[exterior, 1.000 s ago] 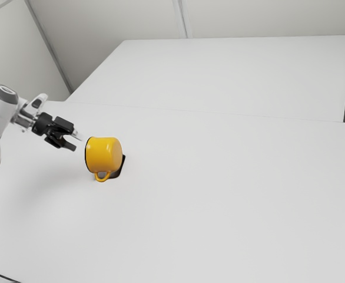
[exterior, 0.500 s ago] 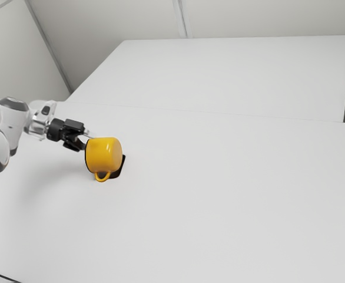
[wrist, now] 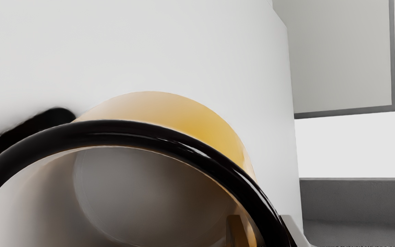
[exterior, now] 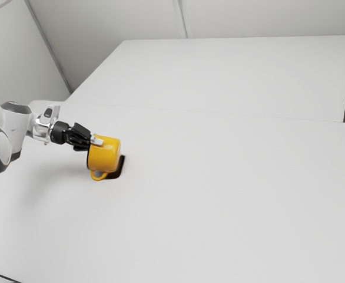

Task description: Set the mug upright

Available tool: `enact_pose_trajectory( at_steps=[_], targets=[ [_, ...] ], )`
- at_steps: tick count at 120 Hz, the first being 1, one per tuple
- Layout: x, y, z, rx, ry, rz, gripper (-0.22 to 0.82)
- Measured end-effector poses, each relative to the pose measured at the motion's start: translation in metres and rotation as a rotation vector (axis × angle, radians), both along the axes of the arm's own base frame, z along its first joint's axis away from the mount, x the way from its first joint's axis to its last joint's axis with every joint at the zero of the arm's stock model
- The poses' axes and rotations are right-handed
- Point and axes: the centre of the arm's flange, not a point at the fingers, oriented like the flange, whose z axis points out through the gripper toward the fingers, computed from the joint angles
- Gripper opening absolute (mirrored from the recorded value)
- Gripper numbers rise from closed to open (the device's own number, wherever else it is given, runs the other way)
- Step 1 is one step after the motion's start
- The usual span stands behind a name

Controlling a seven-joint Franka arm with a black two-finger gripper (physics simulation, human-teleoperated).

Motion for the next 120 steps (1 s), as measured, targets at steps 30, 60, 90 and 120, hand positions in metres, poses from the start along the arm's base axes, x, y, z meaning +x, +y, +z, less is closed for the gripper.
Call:
enact_pose_trajectory(
  at_steps=[30,60,90,120],
  targets=[
    [-0.002,-0.002,0.012,0.020,-0.005,-0.019,-0.14],
    [-0.002,-0.043,0.060,0.284,-0.008,-0.212,-0.15],
    [-0.004,-0.109,0.080,0.673,-0.075,-0.407,-0.16],
    [-0.029,-0.144,0.072,0.894,-0.183,-0.468,-0.16]
  ],
)
